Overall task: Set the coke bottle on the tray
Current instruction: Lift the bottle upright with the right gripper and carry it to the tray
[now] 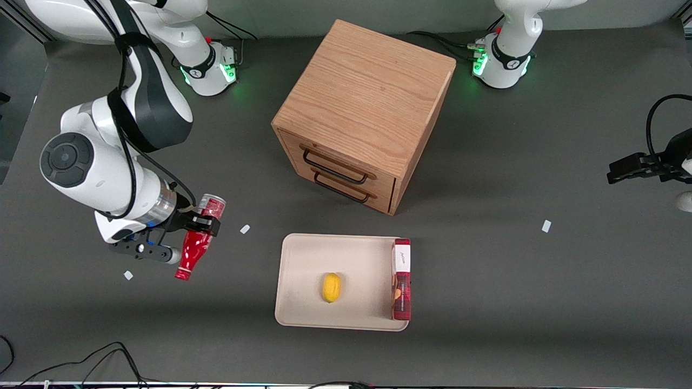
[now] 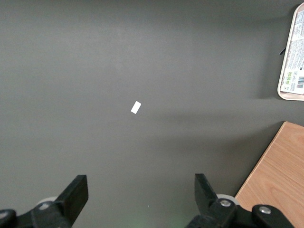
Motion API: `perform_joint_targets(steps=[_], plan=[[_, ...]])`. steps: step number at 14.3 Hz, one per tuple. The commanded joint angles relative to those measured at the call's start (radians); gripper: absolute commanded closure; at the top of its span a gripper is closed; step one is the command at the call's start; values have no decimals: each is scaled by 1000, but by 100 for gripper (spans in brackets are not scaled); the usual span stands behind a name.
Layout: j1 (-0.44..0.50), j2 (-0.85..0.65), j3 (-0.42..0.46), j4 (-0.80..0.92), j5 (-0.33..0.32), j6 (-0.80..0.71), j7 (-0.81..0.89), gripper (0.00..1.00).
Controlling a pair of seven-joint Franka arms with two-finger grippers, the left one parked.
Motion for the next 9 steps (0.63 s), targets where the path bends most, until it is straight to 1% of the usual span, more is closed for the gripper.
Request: perform_joint_targets(steps=[1,3,4,7,9], plan=[[50,171,26,224,-22,-21,-116,98],[119,268,21,323,-39,4,-135,98],[127,326,23,378,-36,21,-138,98],[127,426,23,391,-33,134,-223,98],[129,469,23,388,-31,188,-222,98]])
